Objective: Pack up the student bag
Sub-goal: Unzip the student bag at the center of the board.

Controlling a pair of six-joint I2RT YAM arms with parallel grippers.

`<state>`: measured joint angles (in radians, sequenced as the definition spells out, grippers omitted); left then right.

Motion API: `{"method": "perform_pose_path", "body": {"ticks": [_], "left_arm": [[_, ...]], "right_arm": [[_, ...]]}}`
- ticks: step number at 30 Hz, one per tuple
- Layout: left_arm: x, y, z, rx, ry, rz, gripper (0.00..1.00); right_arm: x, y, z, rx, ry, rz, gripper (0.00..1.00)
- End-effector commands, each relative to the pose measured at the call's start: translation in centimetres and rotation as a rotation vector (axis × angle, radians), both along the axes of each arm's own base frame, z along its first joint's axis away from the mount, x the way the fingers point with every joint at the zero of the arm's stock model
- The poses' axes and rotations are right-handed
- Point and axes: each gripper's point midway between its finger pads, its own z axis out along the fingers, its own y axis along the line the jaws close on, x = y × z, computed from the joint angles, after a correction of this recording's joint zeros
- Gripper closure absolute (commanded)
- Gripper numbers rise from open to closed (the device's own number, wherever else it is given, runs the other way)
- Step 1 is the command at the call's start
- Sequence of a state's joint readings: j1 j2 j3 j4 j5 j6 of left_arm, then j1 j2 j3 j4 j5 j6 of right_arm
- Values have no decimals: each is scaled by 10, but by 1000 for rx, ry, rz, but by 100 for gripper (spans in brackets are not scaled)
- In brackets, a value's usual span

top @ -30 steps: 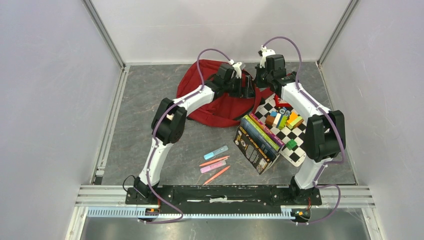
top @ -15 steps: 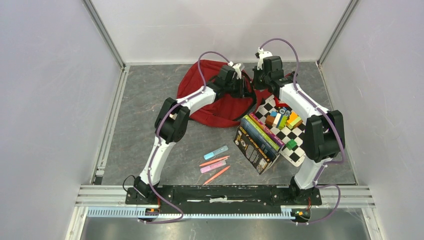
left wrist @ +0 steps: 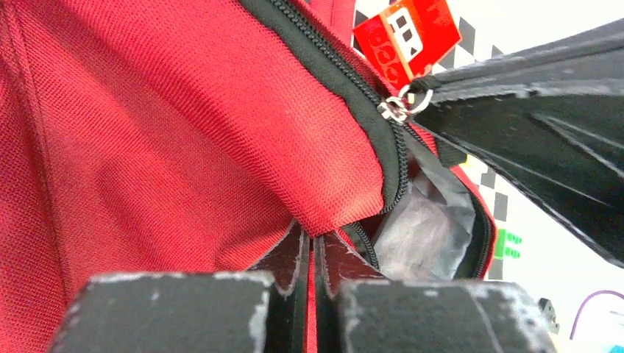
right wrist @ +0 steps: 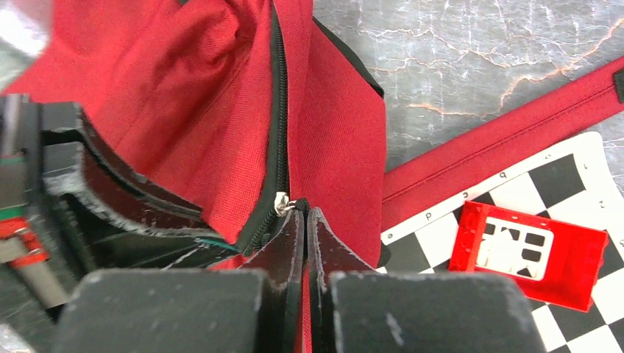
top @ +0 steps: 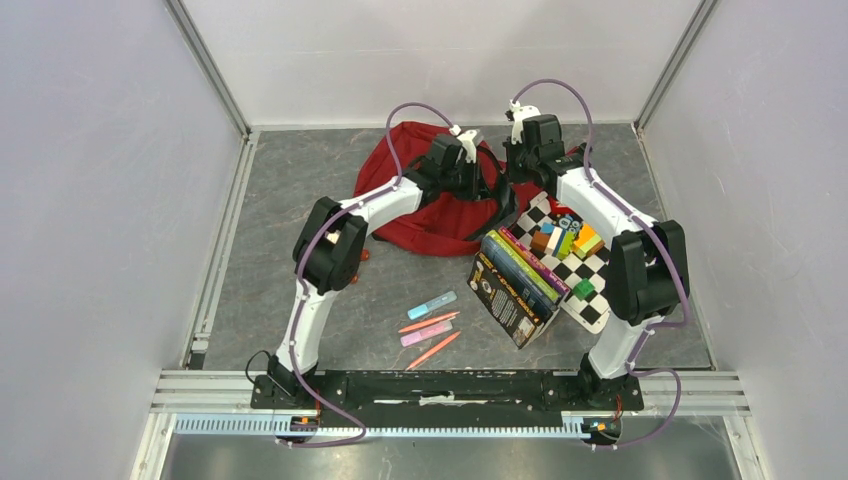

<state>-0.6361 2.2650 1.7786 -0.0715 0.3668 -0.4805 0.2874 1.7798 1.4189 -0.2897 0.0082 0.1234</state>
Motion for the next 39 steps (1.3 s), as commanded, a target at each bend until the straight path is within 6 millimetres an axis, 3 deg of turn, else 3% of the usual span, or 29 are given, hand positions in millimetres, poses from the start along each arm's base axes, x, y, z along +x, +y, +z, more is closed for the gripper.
{"method": "perform_pose_path", "body": {"ticks": [1,7,13,23,39], "left_arm": [[-25,1,32,-11,-63,-132,98],[-47,15,23,49,-47,-197,98],[-58,17,17,77,-6,-267,98],[-55,24,21,159,-36,-319,98],[-38,48,24,235,-44,-324,98]], "right_arm": [[15,-10,32,-58,-97,-16,100],[34,-7,29,-87,-108,-1,100],[58,1,27,-106,-138,30,100],[81,14,-1,-79,-133,58,100],[116,32,-23,12,-176,28,100]]}}
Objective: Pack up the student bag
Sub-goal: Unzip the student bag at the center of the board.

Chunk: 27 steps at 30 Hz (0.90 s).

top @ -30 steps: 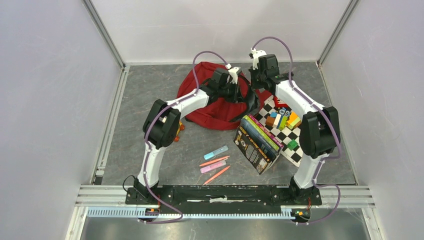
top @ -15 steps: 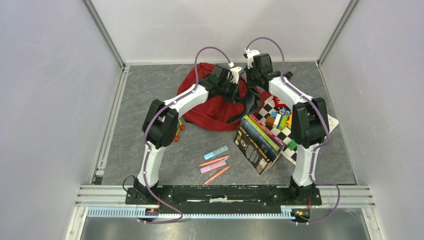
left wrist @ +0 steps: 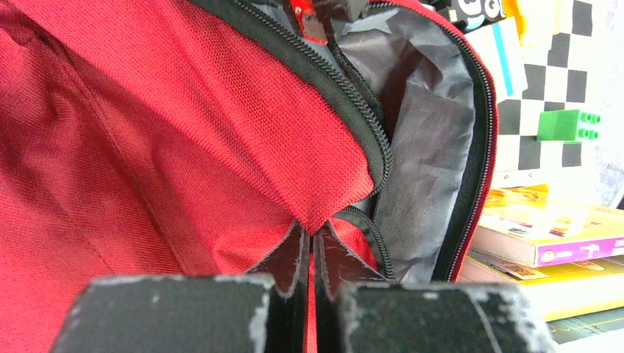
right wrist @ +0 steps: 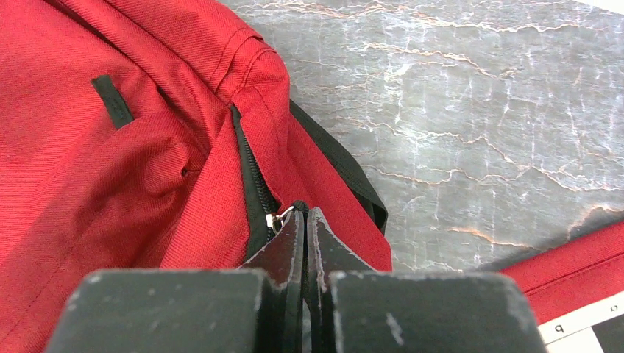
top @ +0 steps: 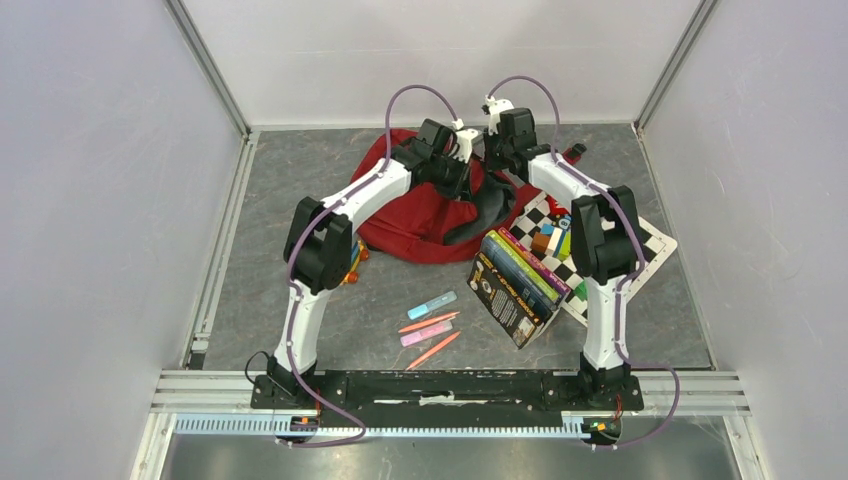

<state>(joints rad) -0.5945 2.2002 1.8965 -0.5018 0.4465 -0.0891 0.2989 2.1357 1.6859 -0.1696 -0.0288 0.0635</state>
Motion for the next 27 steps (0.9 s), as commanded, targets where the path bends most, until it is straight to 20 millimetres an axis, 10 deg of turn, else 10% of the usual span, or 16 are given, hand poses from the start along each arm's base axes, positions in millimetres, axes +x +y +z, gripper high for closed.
{"method": "perform_pose_path", "body": {"ticks": [1,20,27], "left_arm": [[-12,-2,10,2,25,-77,98],[-17,4,3,-10,83,-126,98],[35,36,35,-124,83,111,98]], "right_arm": [[37,-3,27,38,-141,-49,100],[68,38,22,228,-192,-49,95],[60,15,46,159,-234,-103,76]]}}
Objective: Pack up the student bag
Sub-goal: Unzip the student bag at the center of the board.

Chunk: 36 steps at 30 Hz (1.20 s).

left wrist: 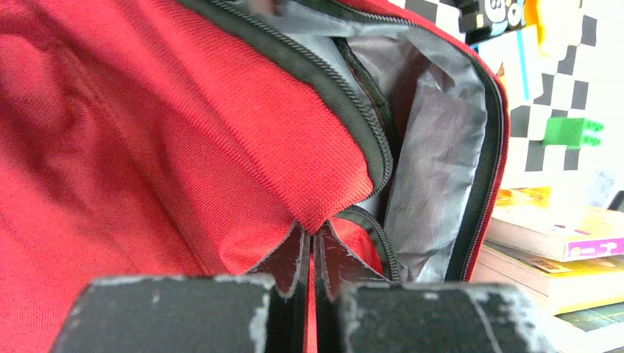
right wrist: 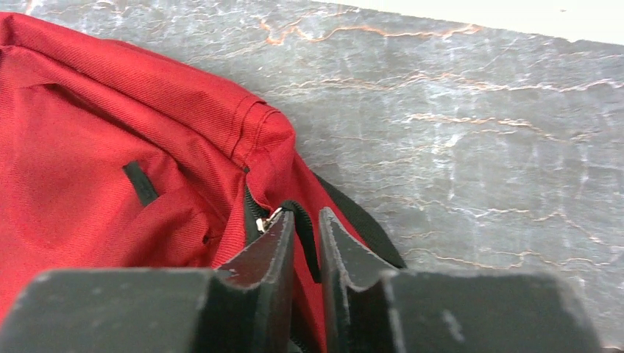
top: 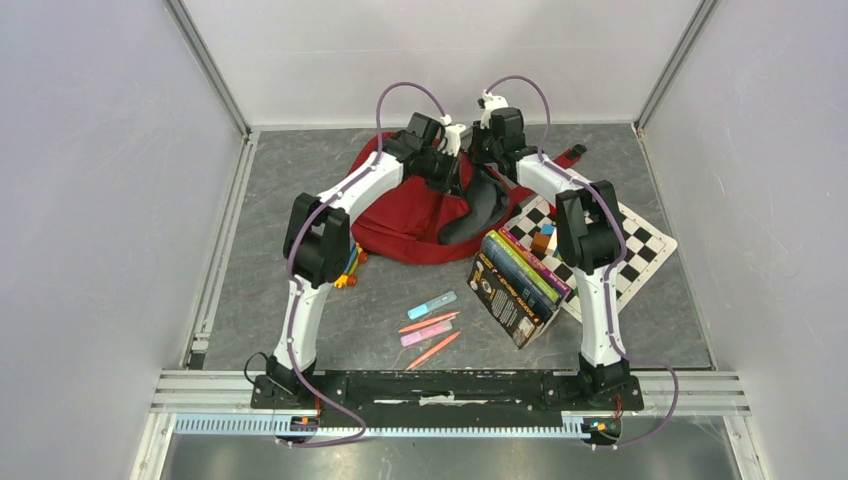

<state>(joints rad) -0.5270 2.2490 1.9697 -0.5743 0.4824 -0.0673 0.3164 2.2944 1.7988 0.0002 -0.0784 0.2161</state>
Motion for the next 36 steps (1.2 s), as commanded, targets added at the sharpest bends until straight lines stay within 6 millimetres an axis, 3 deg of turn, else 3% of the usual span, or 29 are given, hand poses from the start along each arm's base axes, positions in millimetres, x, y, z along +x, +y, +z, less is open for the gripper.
{"method": "perform_pose_path", "body": {"ticks": [1,3,4,6,9,13,19,24,28,30,32,35,36], "left_arm": [[23,18,49,-164,37,125,98],[38,30,62,-219,30,185,98],[43,34,67,-243,31,206,98],[53,45,71,-265,36,239,98],[59,55,73,-272,37,260,98],[63,65,71,-271,46,271,98],[62,79,66,-226,48,287,98],[63,87,65,-203,42,296,98],[66,92,69,-195,23,300,98],[69,96,73,-192,8,307,98],[75,103,79,-198,-2,328,98],[90,126,93,-197,-39,417,98],[96,136,99,-197,-54,453,98]], "right_arm": [[17,-32,66,-29,-174,-109,73],[12,-43,79,-32,-186,-122,63],[9,-48,83,-30,-185,-128,50],[3,-60,94,-41,-177,-137,35],[-13,-72,100,-104,-144,-115,25],[-50,-80,88,-172,-84,-61,22],[-110,-69,59,-157,38,59,22],[-134,-48,50,-182,58,113,22],[-132,-52,36,-199,92,39,28],[-125,-64,35,-222,94,-51,32],[-119,-68,41,-230,83,-85,52],[-114,-83,50,-268,75,-175,93],[-114,-90,51,-284,76,-210,100]]}}
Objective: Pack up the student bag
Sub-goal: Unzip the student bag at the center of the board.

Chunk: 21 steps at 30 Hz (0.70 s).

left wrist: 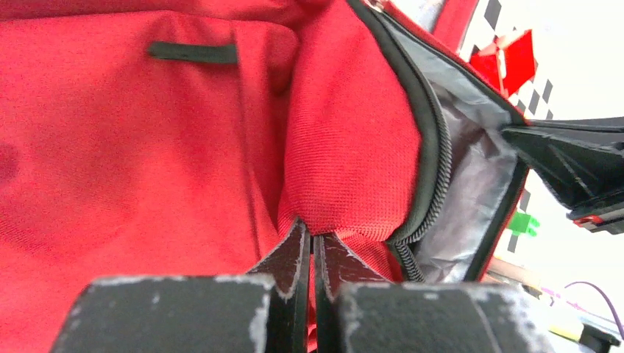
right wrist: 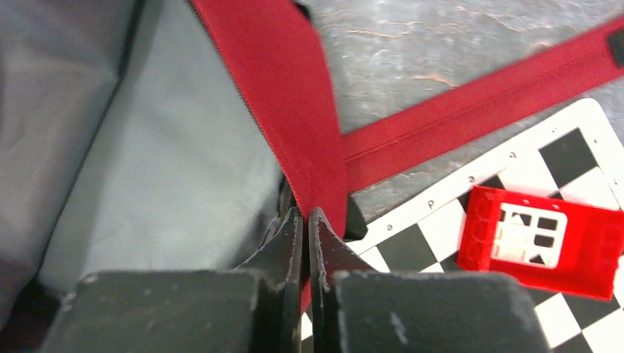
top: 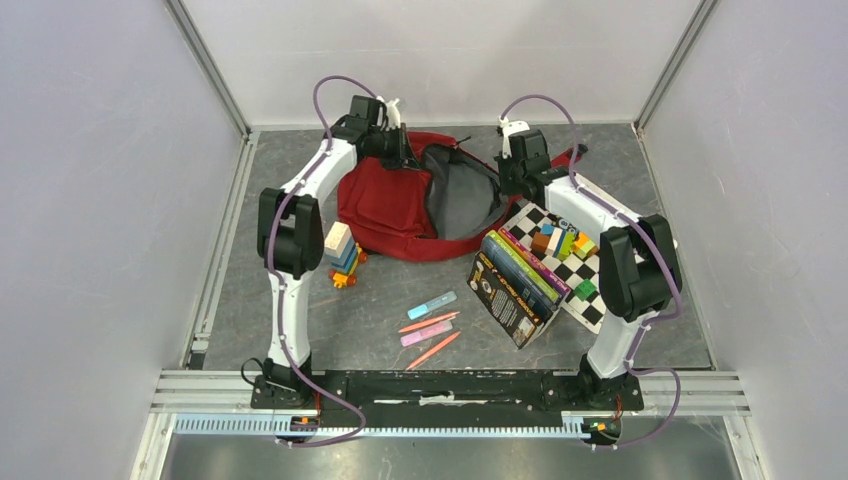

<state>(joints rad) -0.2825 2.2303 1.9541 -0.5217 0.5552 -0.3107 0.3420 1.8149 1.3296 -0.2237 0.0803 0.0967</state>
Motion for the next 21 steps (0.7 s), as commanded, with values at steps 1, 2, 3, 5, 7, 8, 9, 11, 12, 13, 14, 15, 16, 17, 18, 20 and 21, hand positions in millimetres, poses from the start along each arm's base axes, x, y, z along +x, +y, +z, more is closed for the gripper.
{"method": "perform_pose_path", "body": {"ticks": [1,2,3,5,7,8,9,11,12,13,14,15,16,17,18,20,21], "left_arm": [[34,49,84,8,-199,161,98],[38,61,90,14,-208,206,98],[42,74,94,19,-213,245,98],[48,102,104,27,-223,325,98],[53,128,108,31,-225,389,98],[54,140,108,33,-225,414,98],[55,147,109,29,-226,426,98],[56,161,109,23,-223,438,98],[56,168,107,24,-221,446,98],[57,172,107,22,-220,451,98],[57,172,105,24,-219,447,98],[60,192,101,32,-216,477,98],[61,198,98,35,-210,485,98],[62,203,93,35,-200,490,98],[64,207,89,31,-188,493,98],[65,208,79,26,-165,469,98],[65,205,75,24,-163,448,98]], "right_arm": [[20,-33,30,-72,-86,-196,100],[20,-39,30,-85,-86,-222,100],[21,-45,32,-96,-86,-252,100],[21,-57,33,-106,-87,-304,100],[22,-68,32,-103,-86,-348,100],[24,-72,30,-101,-81,-359,100],[25,-75,30,-101,-77,-367,100],[29,-80,25,-110,-64,-375,100],[32,-81,24,-114,-61,-377,100],[35,-83,22,-120,-57,-379,100],[38,-85,22,-123,-57,-381,100],[40,-85,19,-127,-53,-380,100],[43,-86,19,-130,-54,-379,100],[46,-86,18,-133,-54,-379,100],[48,-86,16,-135,-50,-379,100],[54,-84,16,-130,-48,-369,100],[57,-83,16,-130,-50,-364,100]]}}
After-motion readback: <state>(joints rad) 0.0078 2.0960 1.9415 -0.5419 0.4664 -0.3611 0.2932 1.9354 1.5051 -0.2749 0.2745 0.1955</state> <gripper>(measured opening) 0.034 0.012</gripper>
